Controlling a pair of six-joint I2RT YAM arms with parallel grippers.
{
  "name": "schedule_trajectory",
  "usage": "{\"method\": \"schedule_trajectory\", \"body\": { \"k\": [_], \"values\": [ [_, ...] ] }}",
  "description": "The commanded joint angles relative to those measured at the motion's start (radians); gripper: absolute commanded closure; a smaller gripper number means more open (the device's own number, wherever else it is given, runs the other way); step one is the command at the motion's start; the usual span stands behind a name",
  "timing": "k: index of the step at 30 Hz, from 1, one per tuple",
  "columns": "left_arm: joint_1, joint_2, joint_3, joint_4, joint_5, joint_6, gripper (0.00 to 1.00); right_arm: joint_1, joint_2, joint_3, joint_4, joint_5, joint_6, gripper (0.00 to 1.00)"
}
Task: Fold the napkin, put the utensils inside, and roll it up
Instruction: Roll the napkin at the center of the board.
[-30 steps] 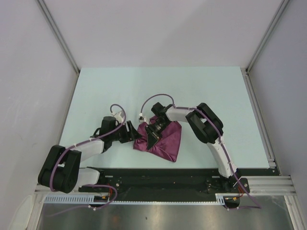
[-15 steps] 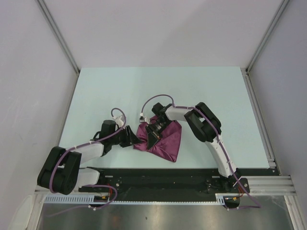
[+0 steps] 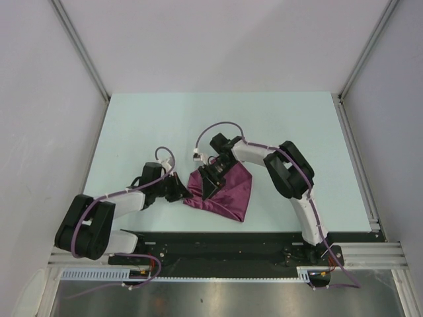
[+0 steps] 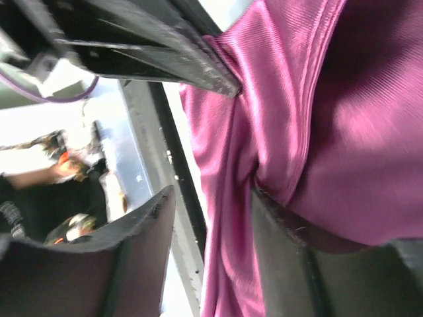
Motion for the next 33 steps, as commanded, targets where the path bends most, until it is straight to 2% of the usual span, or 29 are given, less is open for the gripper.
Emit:
{"method": "schedule_trajectory", "body": {
  "k": [1, 3, 4, 9, 10, 11, 15, 22, 33],
  "values": [
    [-0.002, 0.046, 0.068, -0.067, -0.012, 0.02, 1.0, -0.014, -0.202, -0.035, 0.072, 0.205, 0.075, 0.39],
    [-0.002, 0.062, 0.092, -0.079, -0.01, 0.024, 1.0, 0.015, -0.314, -0.126, 0.169, 0.32, 0.09, 0.34],
    [-0.001, 0.074, 0.099, -0.093, -0.013, 0.029, 1.0, 0.03, -0.356, -0.162, 0.202, 0.424, 0.092, 0.33],
    [0.008, 0.121, 0.137, -0.116, -0.006, 0.046, 1.0, 0.225, -0.569, -0.445, 0.483, 0.748, 0.086, 0.31],
    [0.008, 0.137, 0.142, -0.116, -0.001, 0.049, 1.0, 0.265, -0.586, -0.473, 0.547, 0.863, 0.075, 0.31],
    [0.011, 0.144, 0.146, -0.114, 0.01, 0.049, 1.0, 0.326, -0.6, -0.496, 0.574, 0.915, 0.046, 0.31],
    [0.016, 0.171, 0.157, -0.121, 0.019, 0.06, 1.0, 0.441, -0.595, -0.567, 0.678, 1.173, -0.029, 0.31],
    [0.022, 0.189, 0.165, -0.119, 0.034, 0.064, 1.0, 0.532, -0.526, -0.584, 0.807, 1.324, -0.162, 0.31],
    [0.025, 0.192, 0.169, -0.124, 0.041, 0.072, 1.0, 0.494, -0.434, -0.546, 0.764, 1.29, -0.179, 0.32]
  ]
}}
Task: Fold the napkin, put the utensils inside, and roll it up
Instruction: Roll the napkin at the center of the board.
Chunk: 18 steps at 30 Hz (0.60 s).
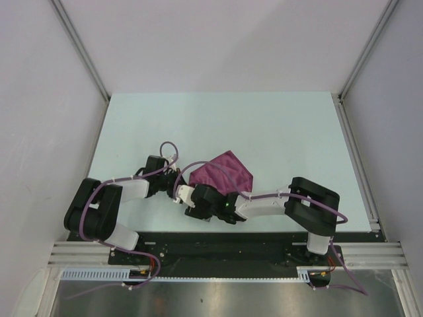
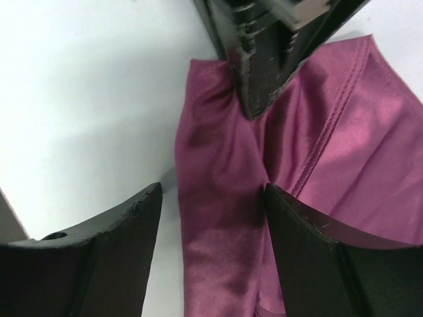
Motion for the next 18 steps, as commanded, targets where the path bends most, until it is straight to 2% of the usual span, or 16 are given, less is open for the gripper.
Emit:
{"method": "schedule_trajectory", "body": {
  "k": [1, 6, 9, 12, 13, 16, 17, 18],
  "values": [
    [0.006, 0.022, 0.021, -0.003, -0.021, 0.038, 1.0, -0.036, 0.02, 0.038, 0.011, 0.023, -0.007, 0.32],
    [0.006, 0.02, 0.026, 0.003, -0.01, 0.041, 1.0, -0.076, 0.069, 0.113, -0.11, -0.074, -0.001, 0.35],
    [0.006, 0.015, 0.027, 0.003, -0.012, 0.043, 1.0, -0.09, 0.094, 0.151, -0.191, -0.143, -0.003, 0.42],
    [0.006, 0.003, 0.026, 0.015, -0.006, 0.043, 1.0, -0.107, 0.111, 0.188, -0.28, -0.224, 0.008, 0.61],
    [0.006, -0.009, 0.024, 0.028, -0.006, 0.041, 0.99, -0.111, 0.115, 0.2, -0.304, -0.309, 0.014, 0.63],
    [0.01, -0.061, 0.02, 0.037, -0.049, 0.029, 0.77, -0.15, 0.137, 0.243, -0.418, -0.472, 0.068, 0.7],
    [0.011, -0.078, 0.018, 0.032, -0.07, 0.027, 0.61, -0.172, 0.15, 0.252, -0.435, -0.512, 0.08, 0.73],
    [0.014, -0.099, 0.015, 0.02, -0.092, 0.027, 0.54, -0.185, 0.154, 0.268, -0.45, -0.582, 0.092, 0.76]
  ]
}}
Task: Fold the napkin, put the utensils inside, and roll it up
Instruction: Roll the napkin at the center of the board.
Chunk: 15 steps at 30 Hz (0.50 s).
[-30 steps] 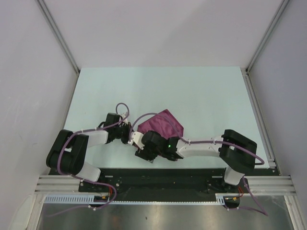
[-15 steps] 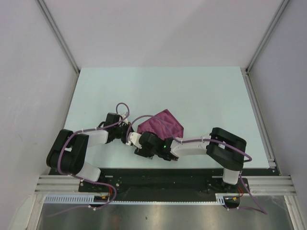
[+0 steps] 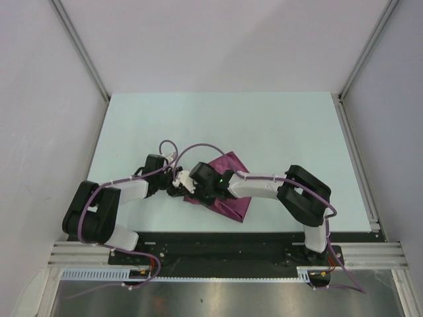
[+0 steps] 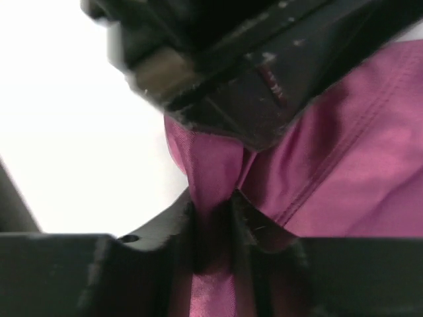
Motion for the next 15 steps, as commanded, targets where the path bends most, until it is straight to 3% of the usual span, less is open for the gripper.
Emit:
{"method": "schedule_trajectory", "body": {
  "k": [1, 2, 4, 9, 15],
  "values": [
    [0.013, -0.123, 0.007, 0.013, -0.127, 0.018, 0.49, -0.053, 0.055, 0.054, -0.195, -0.324, 0.081, 0.78],
    [0.014, -0.144, 0.004, 0.007, -0.149, 0.019, 0.4, -0.078, 0.059, 0.062, -0.209, -0.359, 0.101, 0.78],
    [0.016, -0.206, -0.018, -0.013, -0.21, 0.019, 0.34, -0.101, 0.073, 0.082, -0.225, -0.466, 0.121, 0.82],
    [0.016, -0.335, -0.122, 0.016, -0.264, 0.015, 0.32, -0.171, 0.128, 0.129, -0.256, -0.66, 0.173, 0.84],
    [0.013, -0.505, -0.237, 0.068, -0.238, 0.015, 0.32, -0.214, 0.203, 0.188, -0.285, -0.775, 0.209, 0.85]
  ]
}}
